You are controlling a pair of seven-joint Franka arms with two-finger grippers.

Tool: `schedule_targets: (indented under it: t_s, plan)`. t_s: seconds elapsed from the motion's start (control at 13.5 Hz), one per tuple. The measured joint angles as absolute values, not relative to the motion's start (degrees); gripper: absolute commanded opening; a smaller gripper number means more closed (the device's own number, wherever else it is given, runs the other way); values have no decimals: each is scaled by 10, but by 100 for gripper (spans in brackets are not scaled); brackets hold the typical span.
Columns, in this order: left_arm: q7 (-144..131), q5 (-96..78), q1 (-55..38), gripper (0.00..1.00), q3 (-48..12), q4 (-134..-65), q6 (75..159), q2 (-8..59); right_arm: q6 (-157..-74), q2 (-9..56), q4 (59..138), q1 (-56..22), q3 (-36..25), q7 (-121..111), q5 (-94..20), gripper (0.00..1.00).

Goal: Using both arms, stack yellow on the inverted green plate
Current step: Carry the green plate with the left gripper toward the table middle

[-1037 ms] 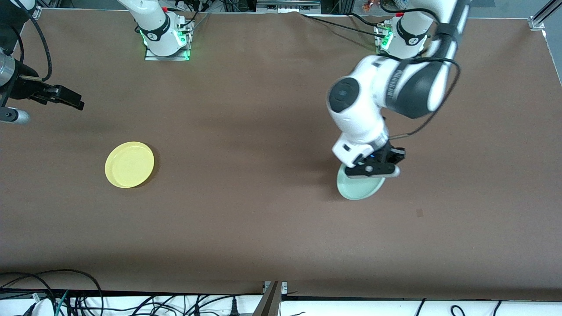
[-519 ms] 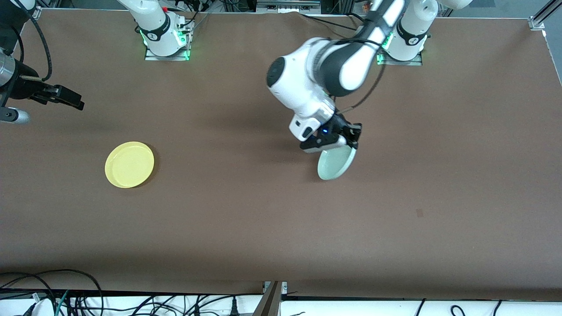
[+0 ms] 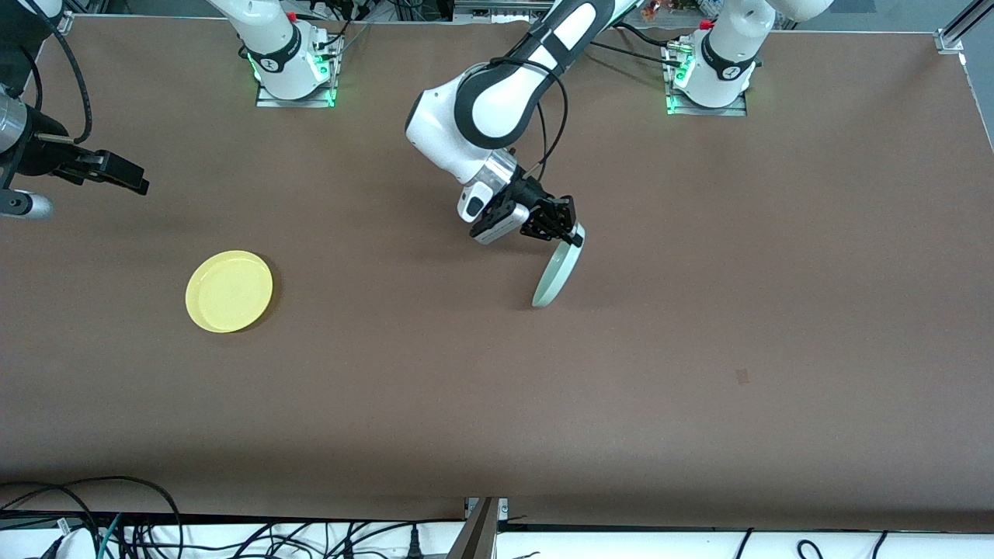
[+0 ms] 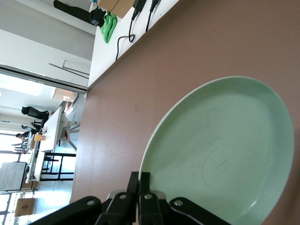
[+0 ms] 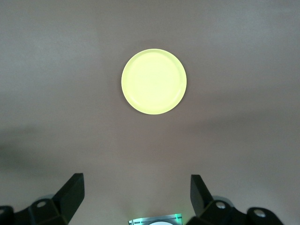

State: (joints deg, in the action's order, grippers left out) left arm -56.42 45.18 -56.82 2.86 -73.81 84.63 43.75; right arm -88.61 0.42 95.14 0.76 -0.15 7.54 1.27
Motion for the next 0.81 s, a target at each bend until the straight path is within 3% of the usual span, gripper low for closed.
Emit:
schedule_targets:
  t_s: [0.44,0.81]
  plan:
    - [-574,611,-597,0,32,-646,846,564,-886,4,951,8,-1,75,13,100]
    - [-573,687,-621,0,34,-637,854,580,-886,4,952,8,-1,75,13,100]
